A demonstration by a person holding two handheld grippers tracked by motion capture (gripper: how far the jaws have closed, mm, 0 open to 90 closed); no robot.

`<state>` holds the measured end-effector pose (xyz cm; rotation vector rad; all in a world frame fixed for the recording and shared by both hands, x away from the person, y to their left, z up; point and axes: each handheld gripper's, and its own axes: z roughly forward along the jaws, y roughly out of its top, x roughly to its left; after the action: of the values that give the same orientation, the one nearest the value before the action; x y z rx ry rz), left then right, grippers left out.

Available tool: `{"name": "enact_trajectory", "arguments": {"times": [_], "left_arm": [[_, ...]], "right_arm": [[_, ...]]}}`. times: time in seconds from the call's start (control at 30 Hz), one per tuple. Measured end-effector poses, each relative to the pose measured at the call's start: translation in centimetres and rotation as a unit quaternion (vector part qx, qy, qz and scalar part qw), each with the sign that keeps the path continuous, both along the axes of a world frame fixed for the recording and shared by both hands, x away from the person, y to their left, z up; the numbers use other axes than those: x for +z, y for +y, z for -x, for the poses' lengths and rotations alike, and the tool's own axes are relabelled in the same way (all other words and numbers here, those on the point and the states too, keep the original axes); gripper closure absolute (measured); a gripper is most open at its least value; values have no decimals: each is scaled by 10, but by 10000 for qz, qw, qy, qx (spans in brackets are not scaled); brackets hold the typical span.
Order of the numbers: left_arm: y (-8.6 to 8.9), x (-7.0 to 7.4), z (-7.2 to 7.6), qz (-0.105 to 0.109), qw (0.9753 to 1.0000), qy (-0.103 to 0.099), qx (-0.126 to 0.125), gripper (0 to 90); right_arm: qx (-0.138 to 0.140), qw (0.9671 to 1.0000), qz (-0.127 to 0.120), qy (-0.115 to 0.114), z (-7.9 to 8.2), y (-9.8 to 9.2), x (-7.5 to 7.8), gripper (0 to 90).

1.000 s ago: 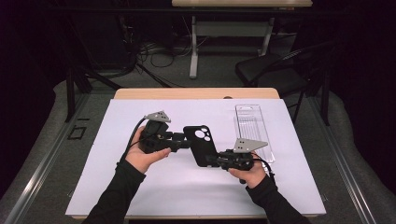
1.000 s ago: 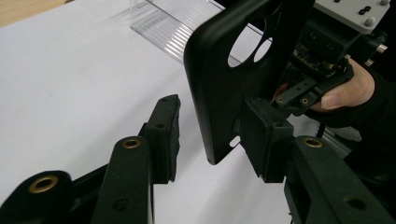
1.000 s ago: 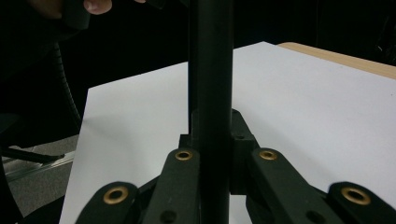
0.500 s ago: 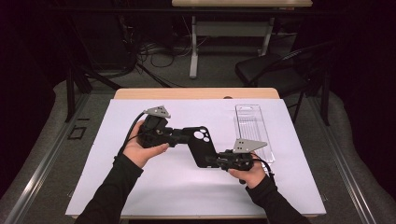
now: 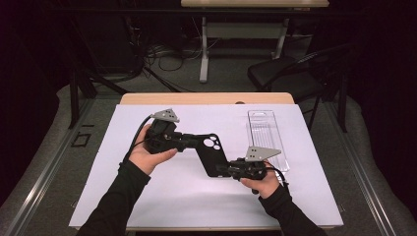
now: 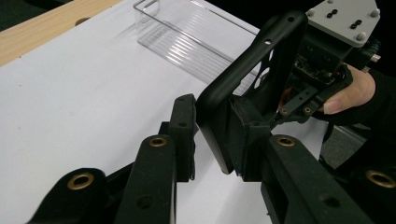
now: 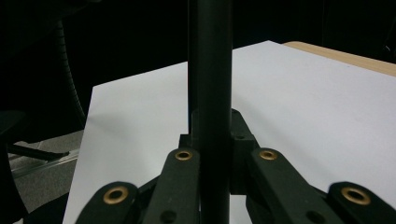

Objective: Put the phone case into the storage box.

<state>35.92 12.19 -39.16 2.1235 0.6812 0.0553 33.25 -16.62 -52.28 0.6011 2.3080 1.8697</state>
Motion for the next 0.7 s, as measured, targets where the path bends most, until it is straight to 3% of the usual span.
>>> {"name": "enact_trajectory", "arguments": {"times": [0.7], "left_arm": [[1, 4, 2, -122, 9997, -120, 164, 806]], "right_arm": [[-9, 10000, -38, 32, 0, 0, -1, 856]]}}
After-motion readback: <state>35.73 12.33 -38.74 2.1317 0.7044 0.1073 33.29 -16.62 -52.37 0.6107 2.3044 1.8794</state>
